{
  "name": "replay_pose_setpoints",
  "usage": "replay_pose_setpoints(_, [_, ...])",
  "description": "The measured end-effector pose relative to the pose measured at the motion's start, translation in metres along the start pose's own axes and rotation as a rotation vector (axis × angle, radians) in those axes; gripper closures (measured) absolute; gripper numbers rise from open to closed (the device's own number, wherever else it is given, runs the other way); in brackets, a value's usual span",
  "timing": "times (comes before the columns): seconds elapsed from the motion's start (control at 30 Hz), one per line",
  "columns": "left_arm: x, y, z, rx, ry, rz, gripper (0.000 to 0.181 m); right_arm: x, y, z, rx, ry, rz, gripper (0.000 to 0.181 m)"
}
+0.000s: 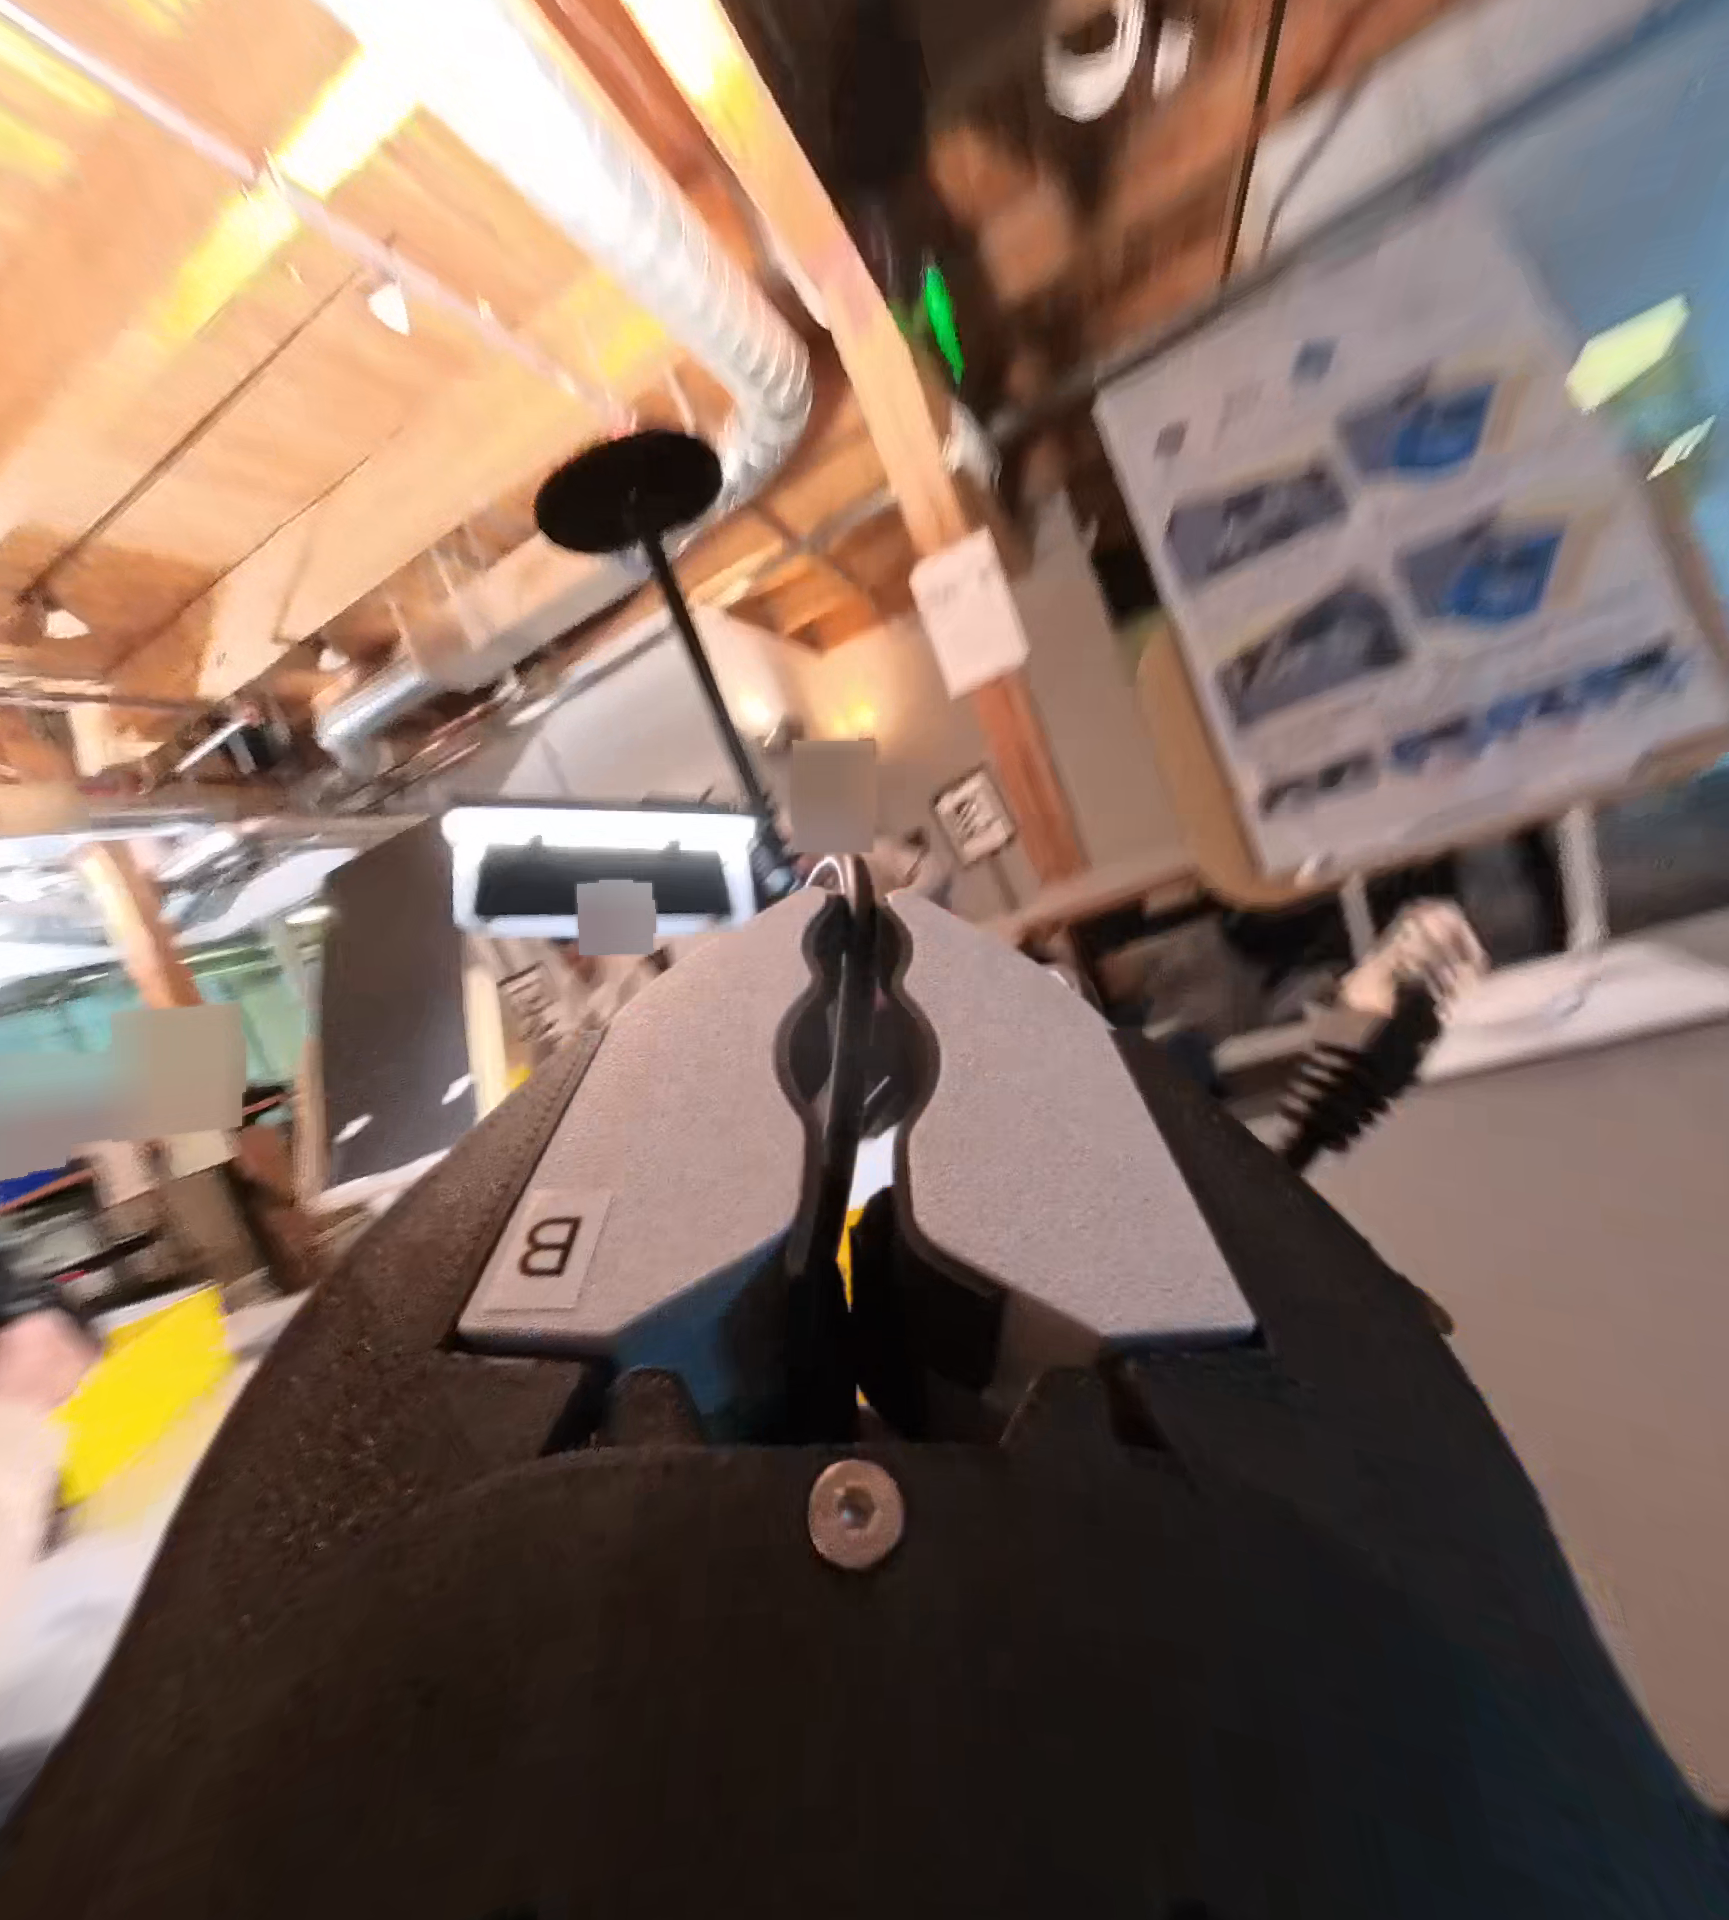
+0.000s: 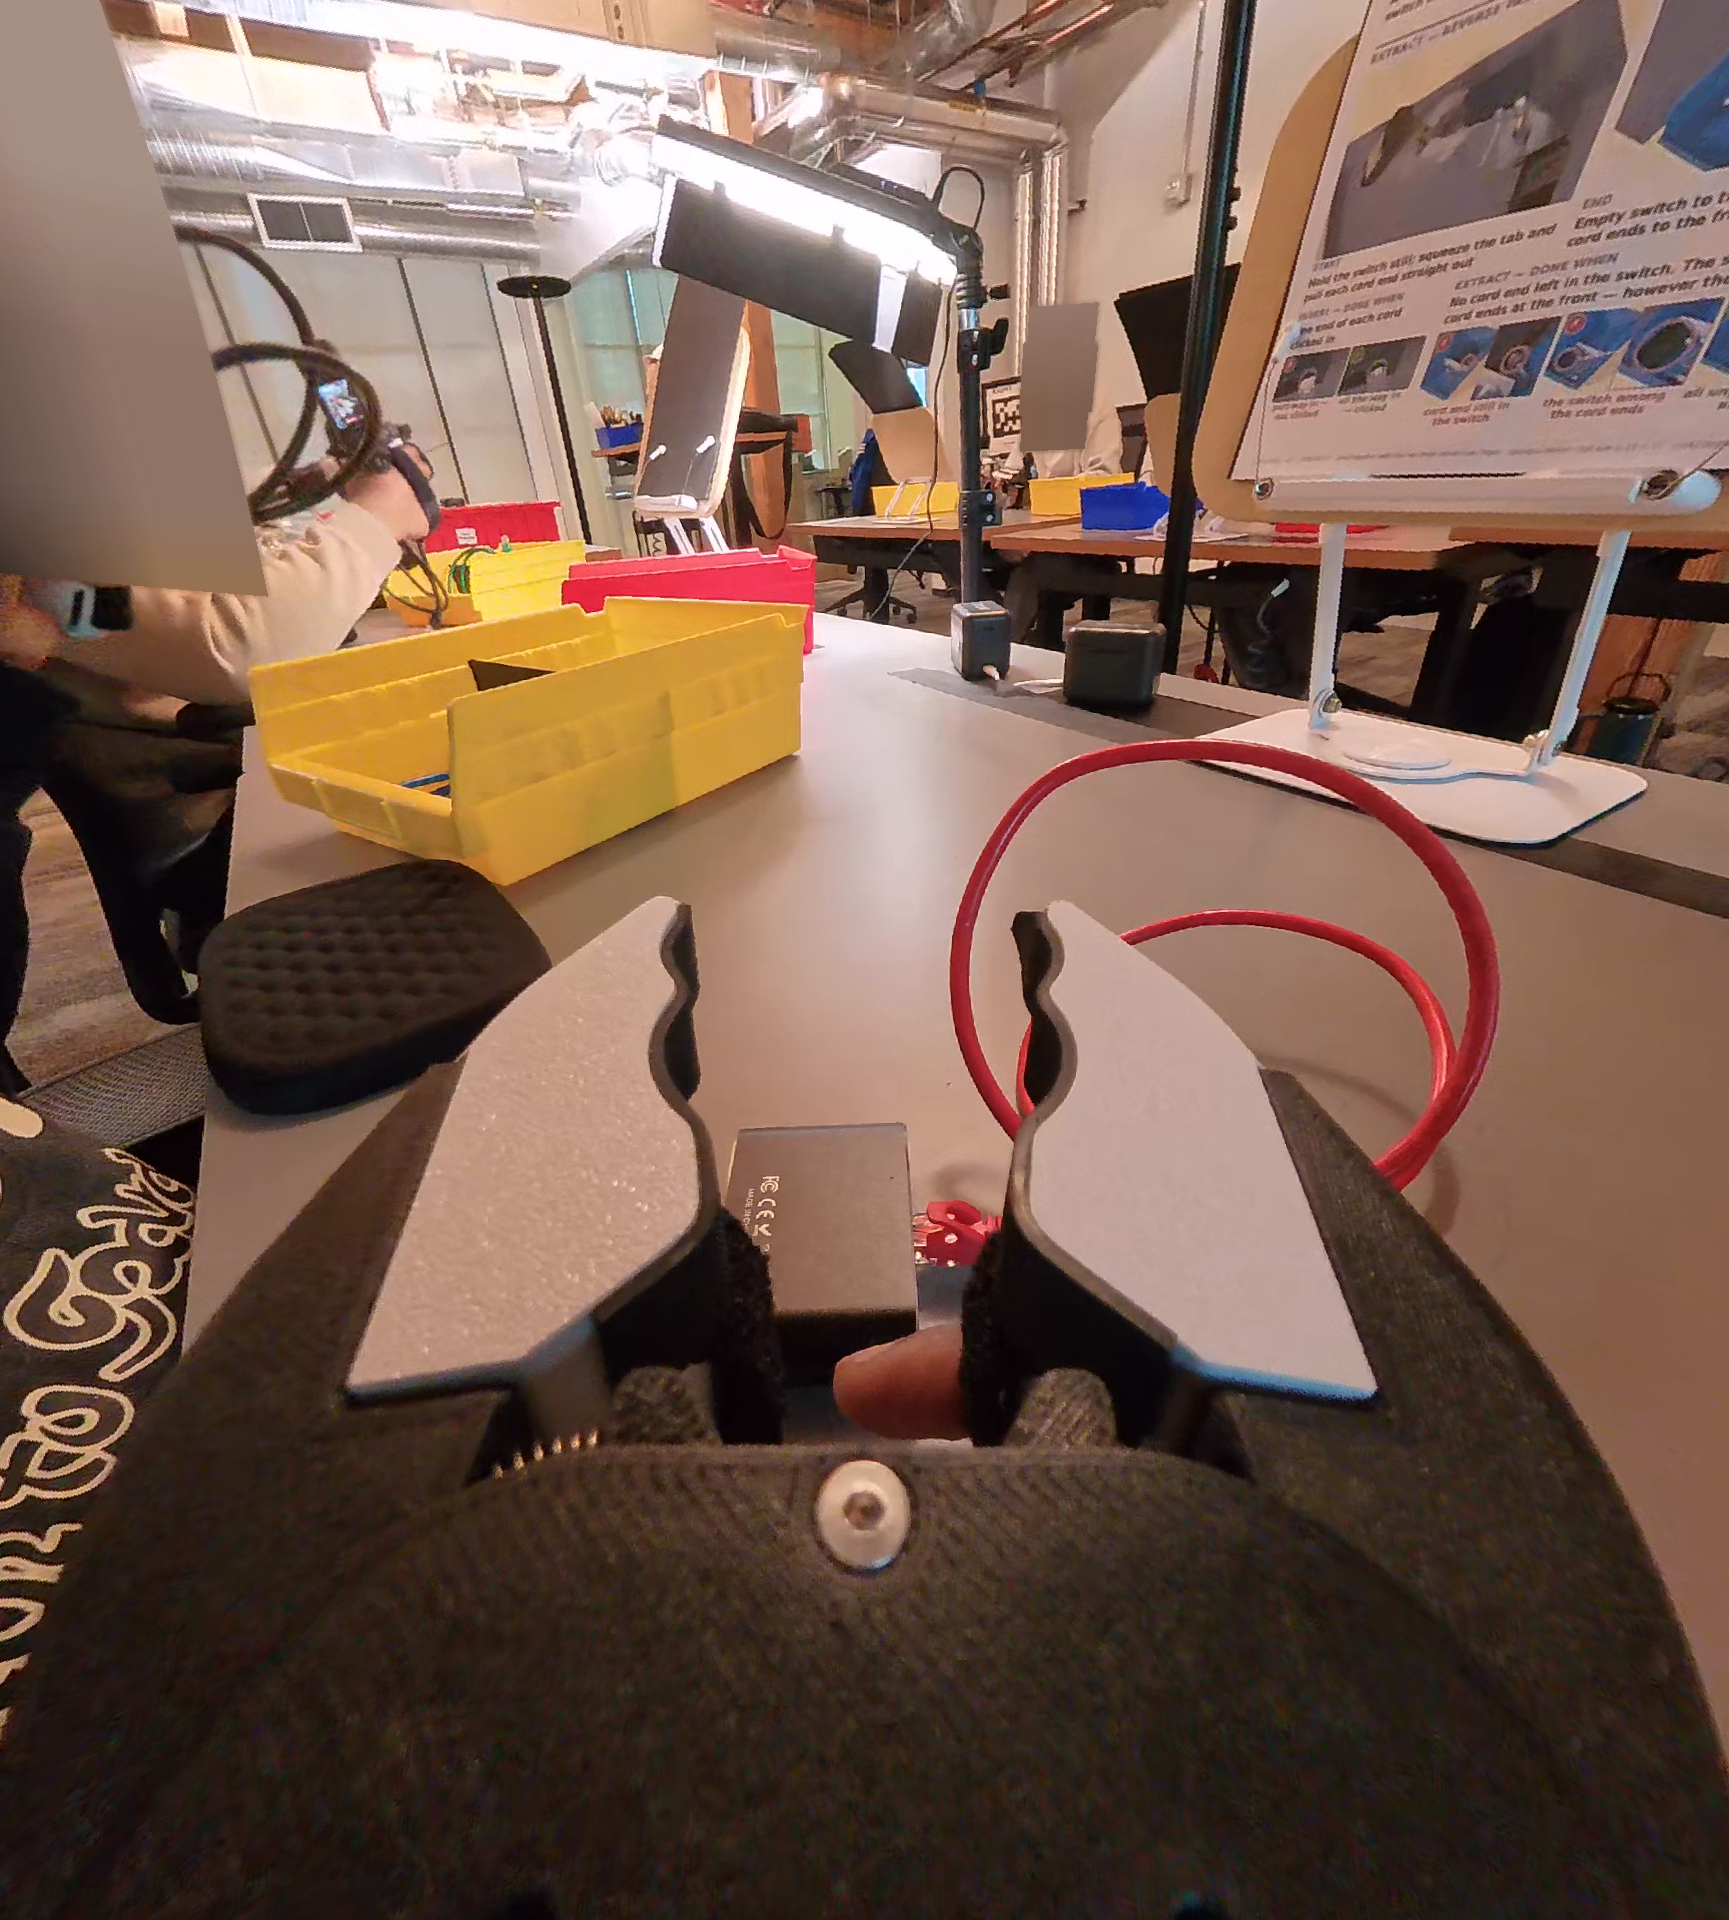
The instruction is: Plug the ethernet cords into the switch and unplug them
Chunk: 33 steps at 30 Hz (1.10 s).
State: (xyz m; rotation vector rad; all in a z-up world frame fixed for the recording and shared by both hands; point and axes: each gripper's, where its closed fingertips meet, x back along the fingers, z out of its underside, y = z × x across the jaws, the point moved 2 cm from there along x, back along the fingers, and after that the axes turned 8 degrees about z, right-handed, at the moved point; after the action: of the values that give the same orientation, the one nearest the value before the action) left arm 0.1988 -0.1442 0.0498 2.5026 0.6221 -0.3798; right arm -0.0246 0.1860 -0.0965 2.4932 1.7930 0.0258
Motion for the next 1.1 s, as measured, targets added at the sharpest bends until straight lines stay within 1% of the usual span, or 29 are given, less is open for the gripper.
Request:
replay_pose_setpoints(0.07, [0.002,-0.009,-0.016,0.134,-0.137,0.056,0.175,0.000,0.001,0.000,0.005,0.000,-0.005,0.121])
replay_pose_setpoints(0.13, [0.002,-0.022,-0.027,0.267,-0.233,0.127,0.175,0.000,0.004,0.000,0.024,-0.002,-0.021,0.120])
replay_pose_setpoints(0.2, [-0.001,-0.039,-0.032,0.361,-0.270,0.204,0.175,0.000,0.009,0.001,0.060,0.001,-0.043,0.120])
replay_pose_setpoints(0.27, [-0.006,-0.057,-0.034,0.397,-0.270,0.270,0.175,-0.001,0.016,0.003,0.114,0.007,-0.065,0.118])
replay_pose_setpoints(0.37, [-0.012,-0.086,-0.034,0.381,-0.255,0.339,0.175,-0.002,0.025,0.004,0.216,0.003,-0.081,0.112])
replay_pose_setpoints(0.5, [-0.017,-0.124,-0.036,0.339,-0.234,0.431,0.176,-0.001,0.037,0.000,0.369,-0.054,-0.085,0.108])
replay_pose_setpoints(0.57, [-0.018,-0.143,-0.037,0.310,-0.223,0.475,0.176,-0.001,0.047,-0.007,0.398,-0.086,-0.096,0.117])
replay_pose_setpoints(0.63, [-0.017,-0.161,-0.040,0.274,-0.224,0.522,0.175,-0.001,0.066,-0.013,0.349,-0.078,-0.172,0.125])
replay_pose_setpoints(0.73, [-0.015,-0.183,-0.042,0.197,-0.221,0.559,0.176,-0.002,0.102,-0.027,0.188,-0.090,-0.327,0.134])
replay_pose_setpoints(0.8, [-0.013,-0.196,-0.042,0.140,-0.230,0.574,0.176,-0.005,0.121,-0.034,0.050,-0.085,-0.415,0.135])
replay_pose_setpoints(0.87, [-0.012,-0.207,-0.040,0.075,-0.230,0.580,0.175,-0.009,0.134,-0.036,-0.029,-0.078,-0.473,0.135])
replay_pose_setpoints(0.97, [-0.010,-0.219,-0.039,0.006,-0.229,0.598,0.176,-0.016,0.141,-0.030,-0.019,-0.063,-0.471,0.135])
replay_pose_setpoints(1.1, [-0.007,-0.228,-0.039,0.006,-0.233,0.643,0.175,-0.019,0.145,-0.016,0.104,-0.022,-0.465,0.137])
